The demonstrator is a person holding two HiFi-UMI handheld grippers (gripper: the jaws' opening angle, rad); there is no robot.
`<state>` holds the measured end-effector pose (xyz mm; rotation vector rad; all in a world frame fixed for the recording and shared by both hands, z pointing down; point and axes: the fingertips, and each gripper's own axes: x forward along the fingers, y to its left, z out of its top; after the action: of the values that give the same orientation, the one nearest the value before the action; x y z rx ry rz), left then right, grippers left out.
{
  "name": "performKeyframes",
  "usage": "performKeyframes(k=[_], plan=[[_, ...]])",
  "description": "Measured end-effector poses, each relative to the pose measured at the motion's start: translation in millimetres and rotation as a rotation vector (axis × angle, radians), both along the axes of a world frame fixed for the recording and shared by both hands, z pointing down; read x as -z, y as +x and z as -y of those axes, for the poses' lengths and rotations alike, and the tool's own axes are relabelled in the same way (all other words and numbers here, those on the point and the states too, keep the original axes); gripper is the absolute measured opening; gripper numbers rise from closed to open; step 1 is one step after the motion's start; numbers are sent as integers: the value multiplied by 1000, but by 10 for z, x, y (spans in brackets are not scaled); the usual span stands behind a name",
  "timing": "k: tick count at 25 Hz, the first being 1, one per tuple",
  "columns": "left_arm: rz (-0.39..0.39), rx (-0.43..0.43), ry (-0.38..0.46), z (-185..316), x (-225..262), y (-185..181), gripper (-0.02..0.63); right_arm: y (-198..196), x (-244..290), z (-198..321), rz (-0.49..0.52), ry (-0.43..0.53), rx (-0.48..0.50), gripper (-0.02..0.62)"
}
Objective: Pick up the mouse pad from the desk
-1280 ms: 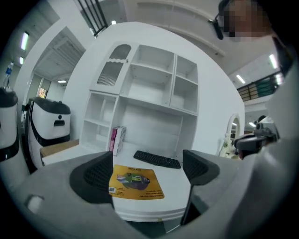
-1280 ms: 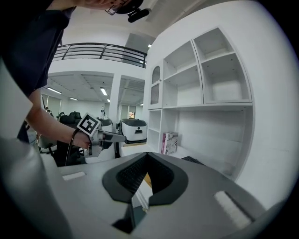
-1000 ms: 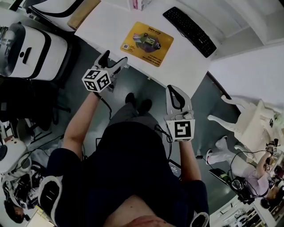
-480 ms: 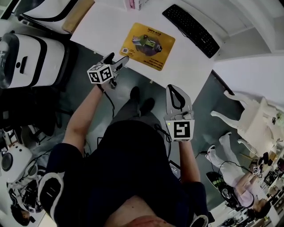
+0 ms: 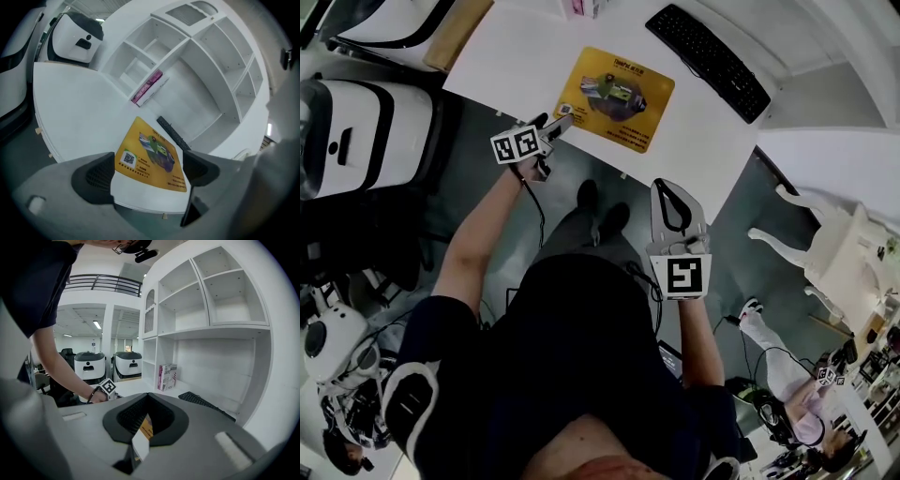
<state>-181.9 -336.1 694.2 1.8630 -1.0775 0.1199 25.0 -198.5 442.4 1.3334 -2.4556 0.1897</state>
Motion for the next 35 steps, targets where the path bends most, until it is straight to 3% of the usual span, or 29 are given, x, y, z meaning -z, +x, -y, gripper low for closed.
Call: performKeyframes(k=[8, 15, 24, 32, 35], plan=[[-61, 24, -95, 75, -227, -13, 468, 12, -65, 57, 9, -35, -24, 0], [-134, 77, -131, 140, -220, -32, 436, 31, -118, 55, 35, -63, -37, 0], [-298, 165, -198, 136, -209, -122, 393, -29, -171, 50, 60, -83, -25, 0], [-373, 153, -215, 162, -185, -148, 384, -2, -221, 60, 71, -94, -26, 0], [-351, 125, -220, 142, -189, -146, 365, -30, -193, 67, 76, -90, -16, 0]])
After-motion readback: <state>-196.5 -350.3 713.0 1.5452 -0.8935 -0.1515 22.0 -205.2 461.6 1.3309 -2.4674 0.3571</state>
